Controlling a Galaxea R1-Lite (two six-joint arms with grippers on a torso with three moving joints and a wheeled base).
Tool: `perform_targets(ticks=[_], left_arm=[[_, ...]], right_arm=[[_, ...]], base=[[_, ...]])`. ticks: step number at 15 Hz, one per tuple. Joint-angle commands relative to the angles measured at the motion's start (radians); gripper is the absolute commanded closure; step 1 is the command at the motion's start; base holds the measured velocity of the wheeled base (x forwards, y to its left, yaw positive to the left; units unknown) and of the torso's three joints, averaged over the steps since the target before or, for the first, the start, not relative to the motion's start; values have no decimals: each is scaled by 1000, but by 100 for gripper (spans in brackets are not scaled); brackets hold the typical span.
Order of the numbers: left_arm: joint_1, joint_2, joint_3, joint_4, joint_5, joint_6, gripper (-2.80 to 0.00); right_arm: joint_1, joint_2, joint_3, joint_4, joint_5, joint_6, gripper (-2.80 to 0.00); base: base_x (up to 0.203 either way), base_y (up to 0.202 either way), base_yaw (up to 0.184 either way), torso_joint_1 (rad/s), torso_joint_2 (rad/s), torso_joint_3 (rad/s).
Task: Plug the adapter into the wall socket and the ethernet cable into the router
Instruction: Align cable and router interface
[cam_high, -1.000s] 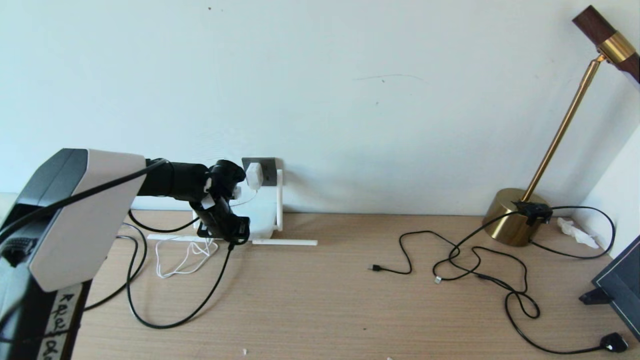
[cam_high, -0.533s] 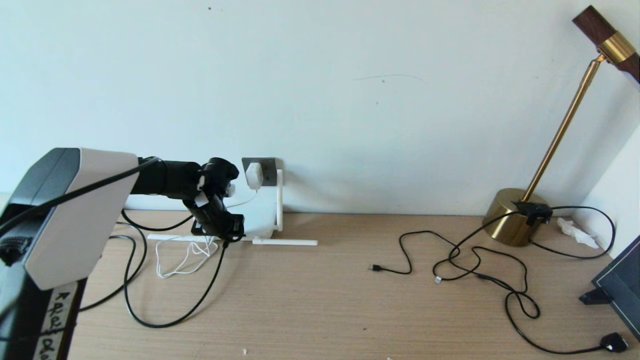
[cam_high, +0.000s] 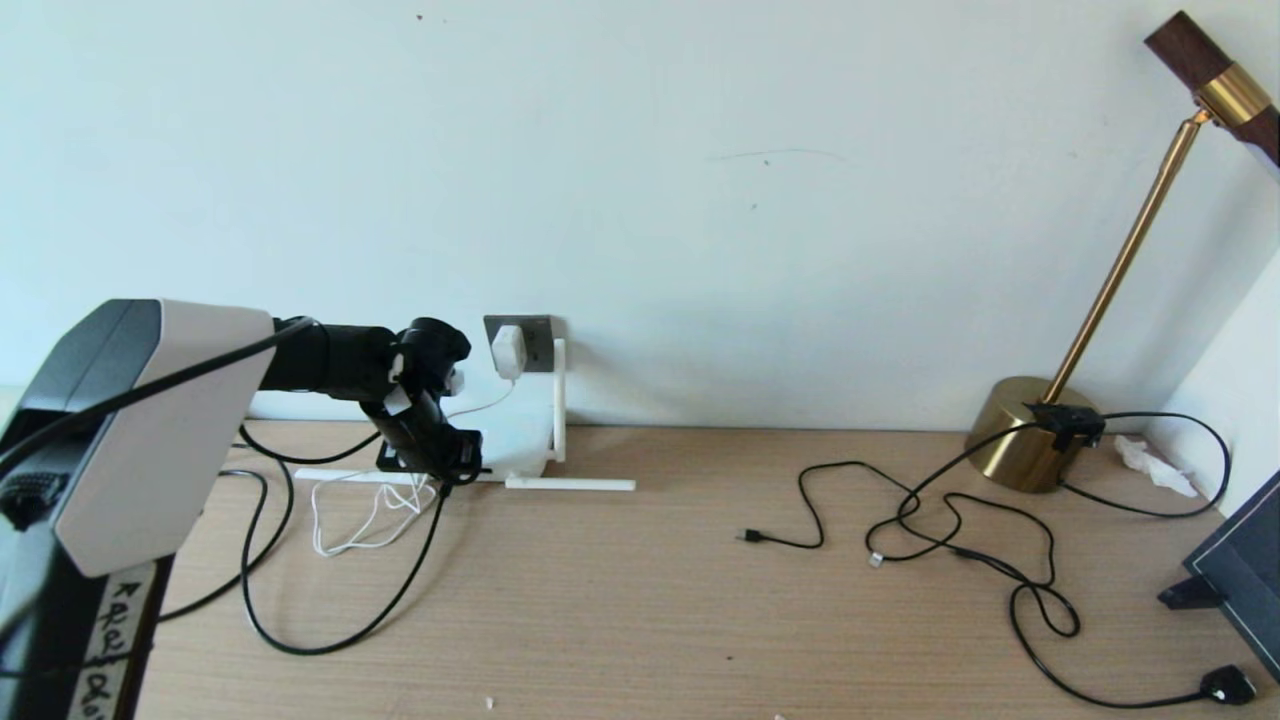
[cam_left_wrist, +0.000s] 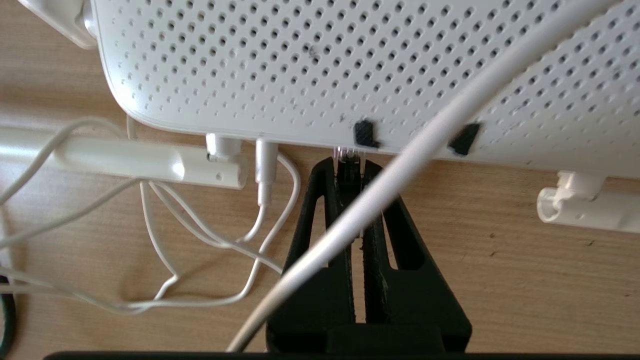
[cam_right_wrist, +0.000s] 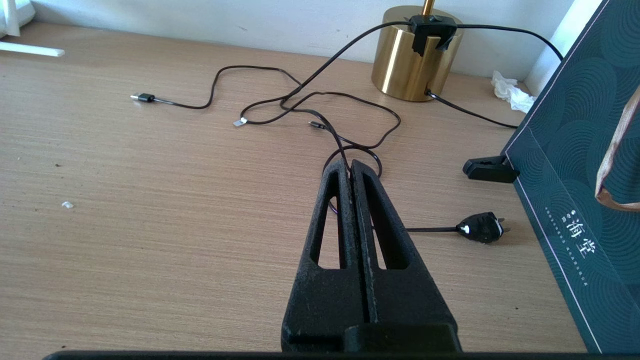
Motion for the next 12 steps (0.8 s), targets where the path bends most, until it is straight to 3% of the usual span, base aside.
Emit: perform_targets(ticks=[1,12], left_arm=[[-5,12,-12,2,1,-2,0],[-15,35,-28,-37,1,-1,0]], right_arm=[[0,0,0,0,0,-1,0],[0,0,0,0,0,-1,0]], base=[[0,0,0,0,0,0],[0,0,0,0,0,0]])
